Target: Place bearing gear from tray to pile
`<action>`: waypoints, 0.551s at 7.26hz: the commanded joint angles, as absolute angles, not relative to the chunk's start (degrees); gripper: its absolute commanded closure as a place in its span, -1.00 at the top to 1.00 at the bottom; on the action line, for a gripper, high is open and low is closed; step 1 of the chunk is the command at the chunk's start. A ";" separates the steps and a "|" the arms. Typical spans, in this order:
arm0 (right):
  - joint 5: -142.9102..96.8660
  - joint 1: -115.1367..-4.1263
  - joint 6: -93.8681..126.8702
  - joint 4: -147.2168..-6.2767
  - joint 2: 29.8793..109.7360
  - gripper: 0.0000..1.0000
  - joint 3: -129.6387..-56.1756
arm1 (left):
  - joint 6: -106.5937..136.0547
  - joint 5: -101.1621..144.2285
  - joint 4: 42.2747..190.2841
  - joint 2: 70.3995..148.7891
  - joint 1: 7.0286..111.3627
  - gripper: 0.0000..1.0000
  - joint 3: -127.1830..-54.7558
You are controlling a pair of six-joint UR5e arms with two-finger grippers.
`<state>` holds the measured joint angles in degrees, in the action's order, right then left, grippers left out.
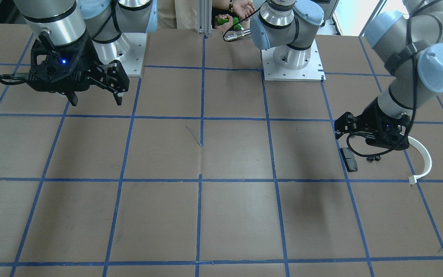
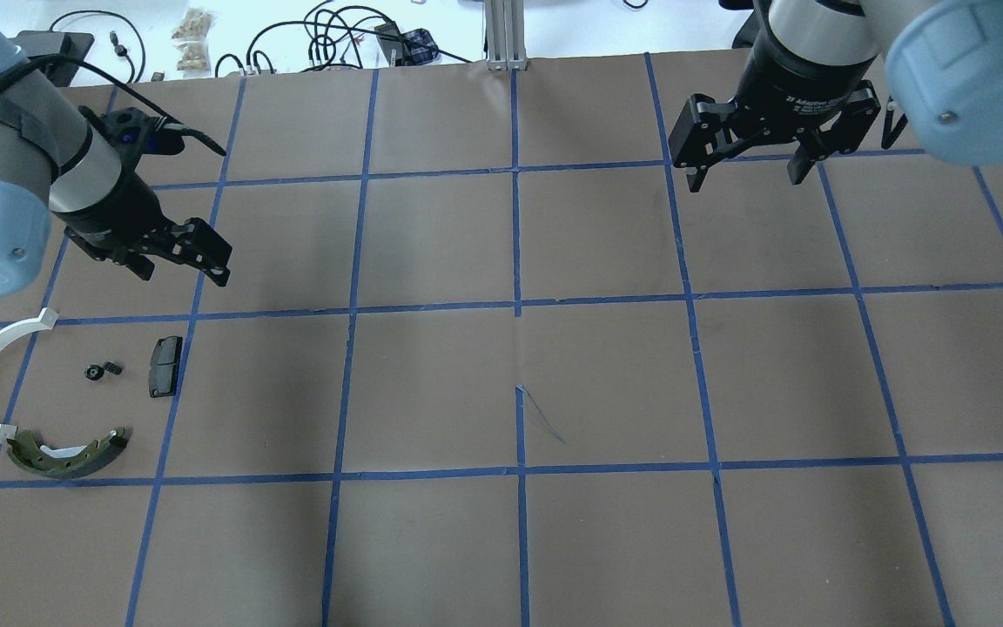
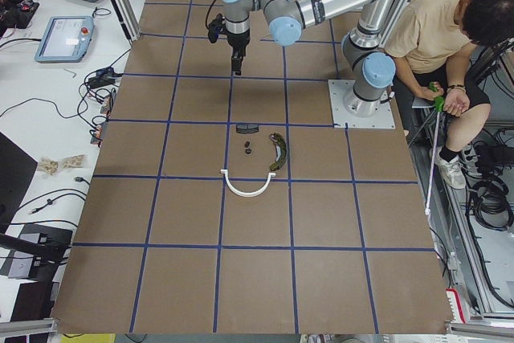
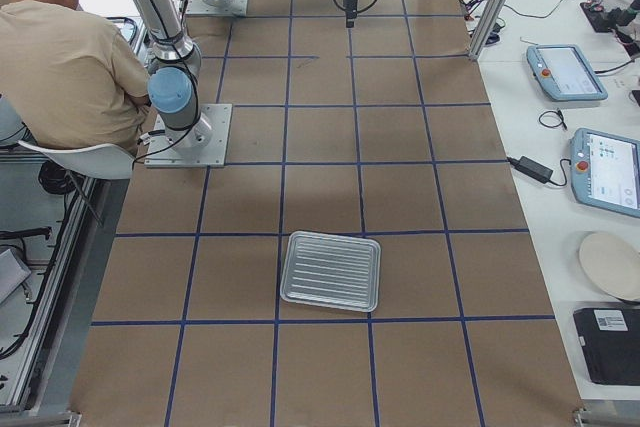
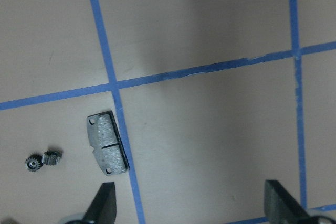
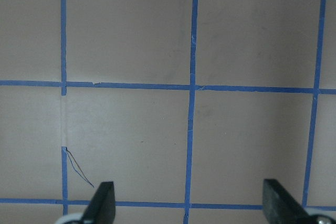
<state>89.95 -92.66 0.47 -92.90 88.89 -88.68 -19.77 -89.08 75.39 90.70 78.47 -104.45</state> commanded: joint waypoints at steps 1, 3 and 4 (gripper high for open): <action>90.00 -92.55 0.44 -92.73 88.86 1.00 -88.68 | -11.56 -88.85 80.92 86.41 86.19 1.00 -103.19; 90.00 -92.55 0.44 -92.81 88.86 1.00 -88.68 | -8.88 -88.94 84.35 83.34 89.03 1.00 -102.48; 90.00 -92.55 0.44 -92.81 88.86 1.00 -88.68 | -8.88 -88.95 87.68 82.54 89.03 1.00 -101.00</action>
